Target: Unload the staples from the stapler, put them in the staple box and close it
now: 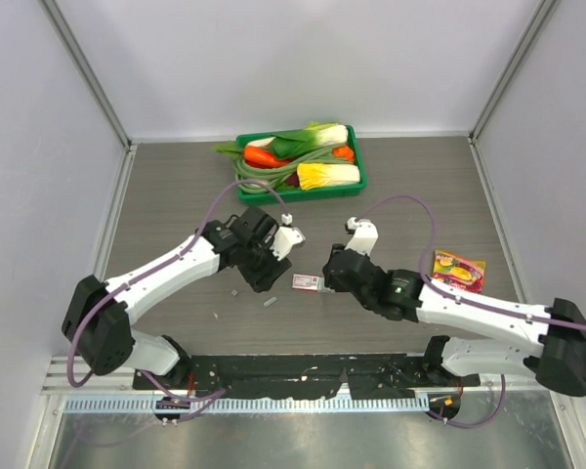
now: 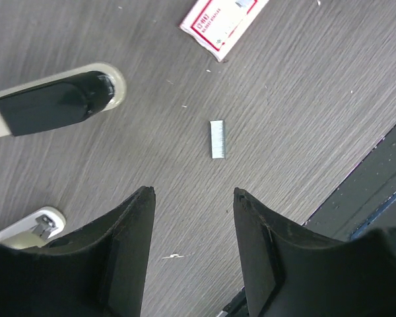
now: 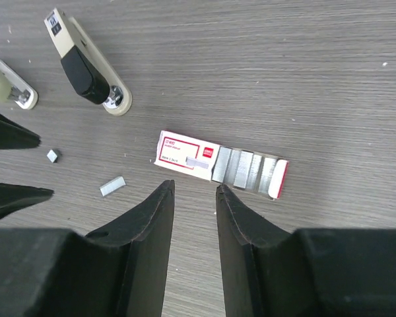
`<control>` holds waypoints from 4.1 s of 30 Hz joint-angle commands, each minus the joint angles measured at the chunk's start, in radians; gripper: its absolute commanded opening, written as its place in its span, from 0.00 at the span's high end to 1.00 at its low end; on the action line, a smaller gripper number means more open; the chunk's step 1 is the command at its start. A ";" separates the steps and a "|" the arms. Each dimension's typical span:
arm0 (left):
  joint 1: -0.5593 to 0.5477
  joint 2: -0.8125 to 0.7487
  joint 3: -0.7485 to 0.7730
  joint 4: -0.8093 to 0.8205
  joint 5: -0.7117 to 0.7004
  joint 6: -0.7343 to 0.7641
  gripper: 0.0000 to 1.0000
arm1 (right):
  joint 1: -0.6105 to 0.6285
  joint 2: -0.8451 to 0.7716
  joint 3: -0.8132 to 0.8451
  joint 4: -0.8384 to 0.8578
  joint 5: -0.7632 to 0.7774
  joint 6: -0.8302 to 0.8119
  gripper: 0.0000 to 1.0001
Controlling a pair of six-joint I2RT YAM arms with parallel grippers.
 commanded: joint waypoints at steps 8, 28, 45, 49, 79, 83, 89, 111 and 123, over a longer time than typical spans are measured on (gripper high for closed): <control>-0.062 0.146 -0.012 0.045 0.123 0.006 0.46 | -0.044 -0.209 -0.076 0.004 0.009 0.019 0.64; -0.108 0.278 -0.058 0.171 0.019 -0.048 0.46 | -0.045 -0.237 -0.068 0.045 -0.019 -0.006 0.64; -0.117 0.298 -0.069 0.202 0.012 -0.037 0.54 | -0.049 -0.223 -0.079 0.077 -0.045 -0.014 0.68; -0.123 0.307 -0.061 0.193 0.029 -0.028 0.63 | -0.050 -0.232 -0.077 0.080 -0.048 -0.017 0.68; 0.310 0.112 0.265 0.157 0.741 -0.408 0.91 | -0.093 -0.255 -0.106 0.362 -0.330 -0.060 0.60; 0.363 0.055 0.160 0.419 0.940 -0.690 0.91 | -0.099 -0.246 -0.110 0.519 -0.445 -0.069 0.56; 0.387 -0.003 -0.001 1.025 1.057 -1.240 0.91 | -0.139 -0.229 -0.102 0.732 -0.602 -0.038 0.44; 0.387 0.029 -0.107 1.742 1.114 -1.809 0.90 | -0.248 -0.180 -0.053 0.922 -0.758 0.043 0.40; 0.380 0.022 -0.130 1.744 1.106 -1.801 0.90 | -0.263 -0.129 -0.030 0.981 -0.786 0.075 0.43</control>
